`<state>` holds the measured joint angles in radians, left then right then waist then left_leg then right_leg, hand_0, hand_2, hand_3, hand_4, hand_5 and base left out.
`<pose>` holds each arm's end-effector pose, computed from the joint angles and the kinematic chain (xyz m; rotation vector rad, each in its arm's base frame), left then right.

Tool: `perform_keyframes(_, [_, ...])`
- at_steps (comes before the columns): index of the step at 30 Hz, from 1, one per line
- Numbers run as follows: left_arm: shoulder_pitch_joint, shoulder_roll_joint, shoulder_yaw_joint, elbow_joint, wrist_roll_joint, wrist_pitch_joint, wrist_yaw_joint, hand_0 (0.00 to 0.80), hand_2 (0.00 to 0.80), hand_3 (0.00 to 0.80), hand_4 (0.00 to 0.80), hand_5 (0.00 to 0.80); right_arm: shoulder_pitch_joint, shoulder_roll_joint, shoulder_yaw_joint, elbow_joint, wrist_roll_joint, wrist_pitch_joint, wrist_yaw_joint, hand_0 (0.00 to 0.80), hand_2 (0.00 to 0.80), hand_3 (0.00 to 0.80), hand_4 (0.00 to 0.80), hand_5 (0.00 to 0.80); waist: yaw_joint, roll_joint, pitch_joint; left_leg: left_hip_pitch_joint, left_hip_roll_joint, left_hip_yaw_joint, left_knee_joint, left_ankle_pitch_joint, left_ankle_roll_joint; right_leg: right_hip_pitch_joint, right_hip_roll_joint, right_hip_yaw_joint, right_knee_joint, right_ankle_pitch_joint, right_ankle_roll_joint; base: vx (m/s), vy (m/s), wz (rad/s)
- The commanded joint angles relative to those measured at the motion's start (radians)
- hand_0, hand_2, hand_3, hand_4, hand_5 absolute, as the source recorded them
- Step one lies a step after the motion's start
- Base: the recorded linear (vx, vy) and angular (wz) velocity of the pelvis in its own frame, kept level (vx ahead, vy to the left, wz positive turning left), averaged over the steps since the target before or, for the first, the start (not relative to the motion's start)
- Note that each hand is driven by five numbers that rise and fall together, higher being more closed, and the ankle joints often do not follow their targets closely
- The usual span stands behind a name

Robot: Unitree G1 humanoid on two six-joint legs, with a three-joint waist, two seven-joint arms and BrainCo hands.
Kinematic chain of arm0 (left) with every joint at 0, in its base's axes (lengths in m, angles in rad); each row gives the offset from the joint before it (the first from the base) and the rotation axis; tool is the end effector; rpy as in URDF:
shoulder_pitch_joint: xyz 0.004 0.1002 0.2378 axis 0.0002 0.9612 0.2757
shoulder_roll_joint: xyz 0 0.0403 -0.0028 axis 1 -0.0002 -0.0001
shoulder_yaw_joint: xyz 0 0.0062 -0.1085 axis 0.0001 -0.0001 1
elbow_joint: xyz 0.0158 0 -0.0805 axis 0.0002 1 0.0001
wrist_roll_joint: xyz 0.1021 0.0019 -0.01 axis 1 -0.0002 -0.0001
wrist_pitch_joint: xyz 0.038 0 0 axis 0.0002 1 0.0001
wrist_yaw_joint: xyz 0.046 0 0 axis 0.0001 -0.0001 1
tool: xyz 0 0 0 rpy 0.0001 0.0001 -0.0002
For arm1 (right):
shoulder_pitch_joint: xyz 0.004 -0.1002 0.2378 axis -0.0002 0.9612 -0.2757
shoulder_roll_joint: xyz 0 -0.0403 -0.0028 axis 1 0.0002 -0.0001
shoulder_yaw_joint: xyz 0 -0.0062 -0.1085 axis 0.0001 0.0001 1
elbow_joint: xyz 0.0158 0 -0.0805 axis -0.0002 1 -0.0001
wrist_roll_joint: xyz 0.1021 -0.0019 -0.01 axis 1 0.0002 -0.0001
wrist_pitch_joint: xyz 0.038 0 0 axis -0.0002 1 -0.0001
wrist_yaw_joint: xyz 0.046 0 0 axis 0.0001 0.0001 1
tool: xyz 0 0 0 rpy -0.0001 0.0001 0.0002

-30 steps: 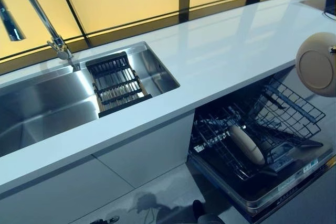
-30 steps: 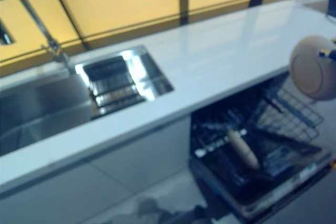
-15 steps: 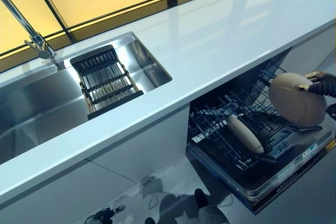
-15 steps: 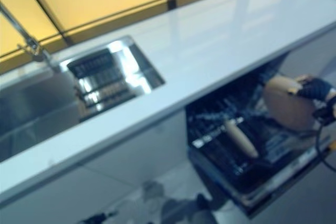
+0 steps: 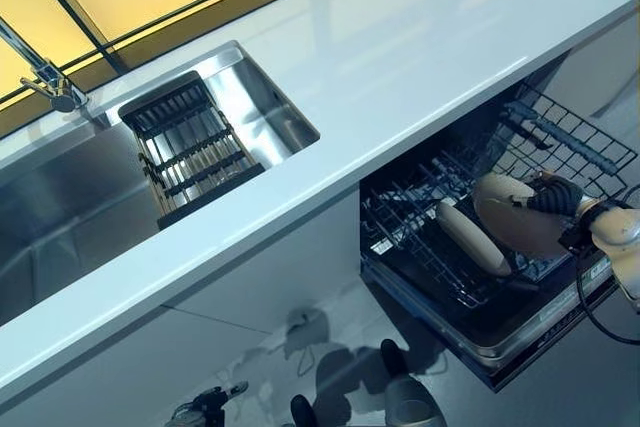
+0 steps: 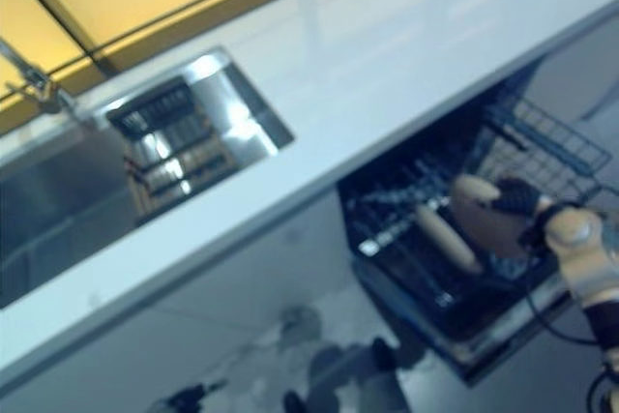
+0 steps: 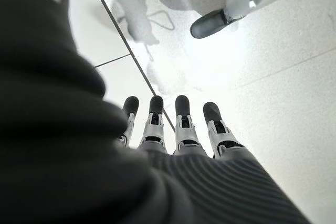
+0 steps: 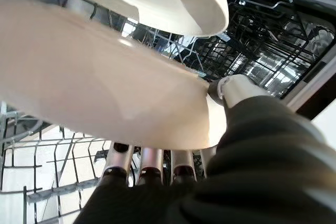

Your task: Take plates into dishwasher

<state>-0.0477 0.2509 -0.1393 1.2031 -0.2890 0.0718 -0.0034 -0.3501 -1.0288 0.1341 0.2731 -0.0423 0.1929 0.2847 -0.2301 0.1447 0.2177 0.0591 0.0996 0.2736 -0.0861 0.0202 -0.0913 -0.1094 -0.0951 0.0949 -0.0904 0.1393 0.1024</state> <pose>0.0919 0.2281 -0.1178 0.0449 1.2152 0.1914 0.2536 -0.3307 0.1623 -1.0262 0.2855 0.0475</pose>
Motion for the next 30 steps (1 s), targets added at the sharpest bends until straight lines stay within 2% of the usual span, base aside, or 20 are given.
perform_keyframes(1, [-0.029,0.060,0.023,0.057,-0.005,-0.014,-0.004,0.000,0.000,0.000,0.000,0.000,-0.007,0.055,-0.040,-0.044,-0.040,-0.018,-0.031,0.800,0.800,0.800,0.800,0.800,0.002,-0.084,-0.016,0.017,-0.006,-0.050,-0.001,-0.014,0.005,0.026,-0.045,-0.030,0.004,-0.013,0.024,0.000,0.000,0.00])
perform_keyframes(16, [-0.046,0.039,-0.002,0.039,-0.021,-0.011,0.004,0.000,0.000,0.000,0.000,0.000,0.008,0.080,-0.012,-0.054,-0.160,-0.064,-0.091,0.800,0.800,0.800,0.800,0.800,0.000,-0.065,0.005,0.006,-0.007,-0.052,-0.001,-0.006,0.003,0.015,-0.049,-0.025,0.007,-0.014,0.023,0.000,0.000,0.00])
perform_keyframes(30, [-0.047,0.020,-0.027,0.027,-0.007,-0.001,0.006,0.000,0.000,0.000,0.000,0.000,-0.028,0.116,0.081,0.017,-0.363,-0.102,-0.177,0.800,0.800,0.800,0.800,0.800,0.028,-0.047,-0.006,0.002,-0.014,-0.072,-0.001,-0.005,0.005,0.024,-0.058,-0.037,0.006,-0.019,0.025,0.000,0.000,0.00])
